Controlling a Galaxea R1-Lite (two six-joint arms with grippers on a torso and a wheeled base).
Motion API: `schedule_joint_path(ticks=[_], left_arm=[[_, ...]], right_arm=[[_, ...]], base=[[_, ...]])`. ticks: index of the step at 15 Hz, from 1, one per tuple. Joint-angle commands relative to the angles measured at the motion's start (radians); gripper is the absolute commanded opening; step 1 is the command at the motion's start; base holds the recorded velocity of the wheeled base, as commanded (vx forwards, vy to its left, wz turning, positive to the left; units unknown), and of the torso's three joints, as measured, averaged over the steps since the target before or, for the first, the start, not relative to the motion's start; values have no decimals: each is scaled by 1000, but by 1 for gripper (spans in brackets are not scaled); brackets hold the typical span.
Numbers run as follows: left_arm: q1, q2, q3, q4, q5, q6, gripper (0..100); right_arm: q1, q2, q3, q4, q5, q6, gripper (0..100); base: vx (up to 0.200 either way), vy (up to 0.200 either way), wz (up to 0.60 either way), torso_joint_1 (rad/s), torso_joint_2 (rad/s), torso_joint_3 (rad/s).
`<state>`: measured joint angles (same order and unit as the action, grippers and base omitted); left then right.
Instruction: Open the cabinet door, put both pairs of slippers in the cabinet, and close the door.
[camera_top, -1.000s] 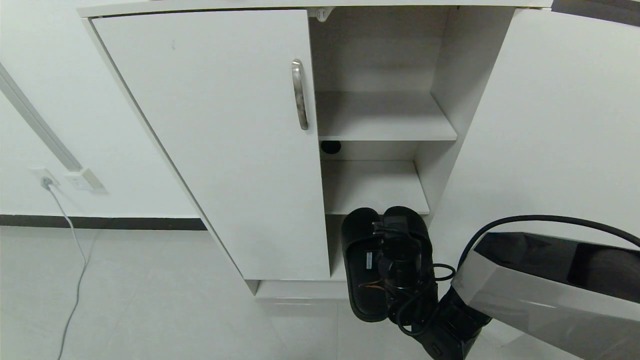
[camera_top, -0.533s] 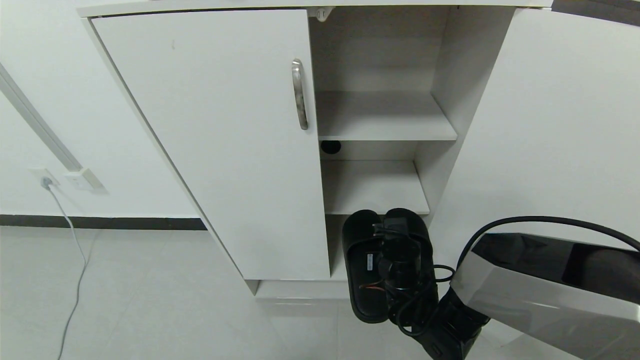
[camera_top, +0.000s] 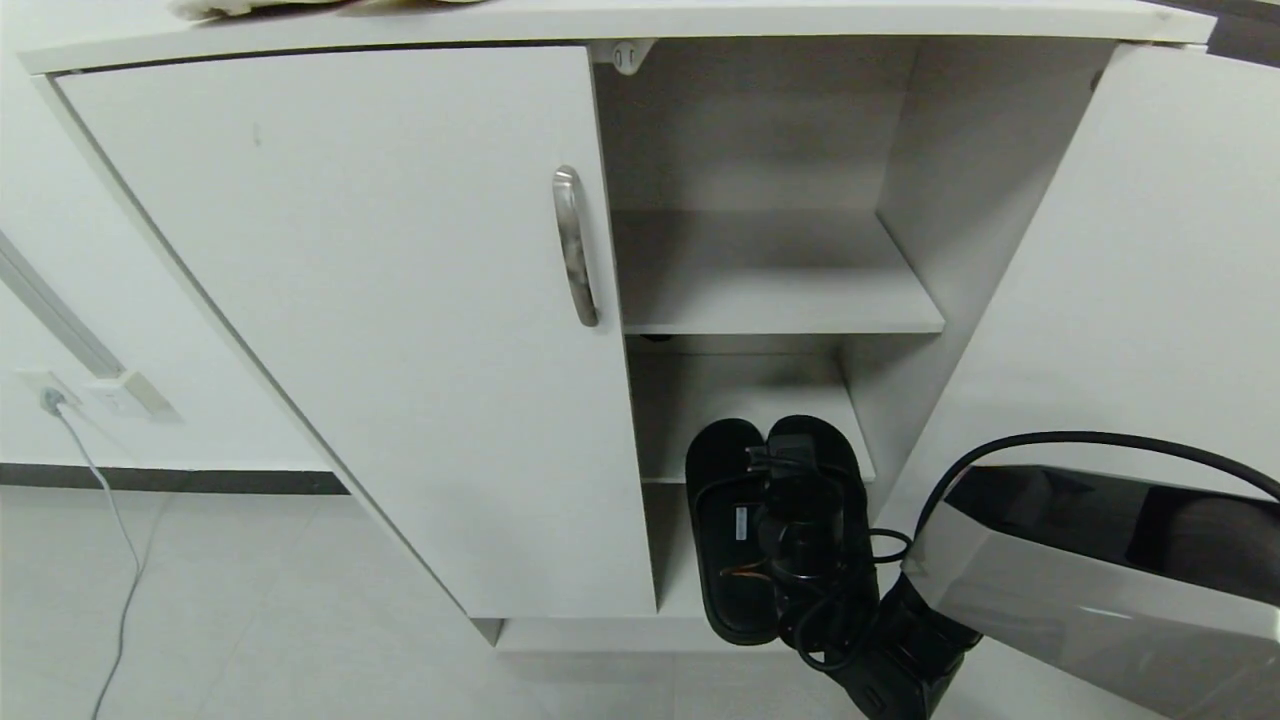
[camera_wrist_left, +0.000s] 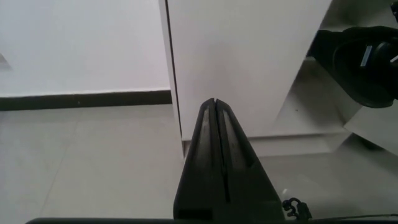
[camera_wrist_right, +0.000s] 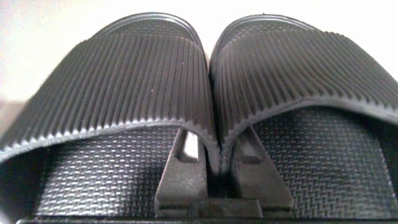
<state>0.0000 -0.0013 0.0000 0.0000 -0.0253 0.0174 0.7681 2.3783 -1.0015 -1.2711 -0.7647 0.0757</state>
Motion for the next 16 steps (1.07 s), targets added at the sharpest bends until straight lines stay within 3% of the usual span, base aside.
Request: schedule_joint_path(ticks=[1,4,9,16], left_arm=[[0,1,0,0,-1,1,0],[0,1,0,0,1,1,0],[0,1,0,0,1,-1,0],[0,1,0,0,5,-4,0]], right_arm=[[-1,-2,-2,1,5,-1,0],[-12,25,-32,4,11,-2,0],[-85,104,-299,165,33,1,0],[-136,127,-568,394,62,1,0]], base=[[0,0,0,0,0,0],[0,0,0,0,0,0],[0,0,0,0,0,0],[0,0,0,0,0,0]])
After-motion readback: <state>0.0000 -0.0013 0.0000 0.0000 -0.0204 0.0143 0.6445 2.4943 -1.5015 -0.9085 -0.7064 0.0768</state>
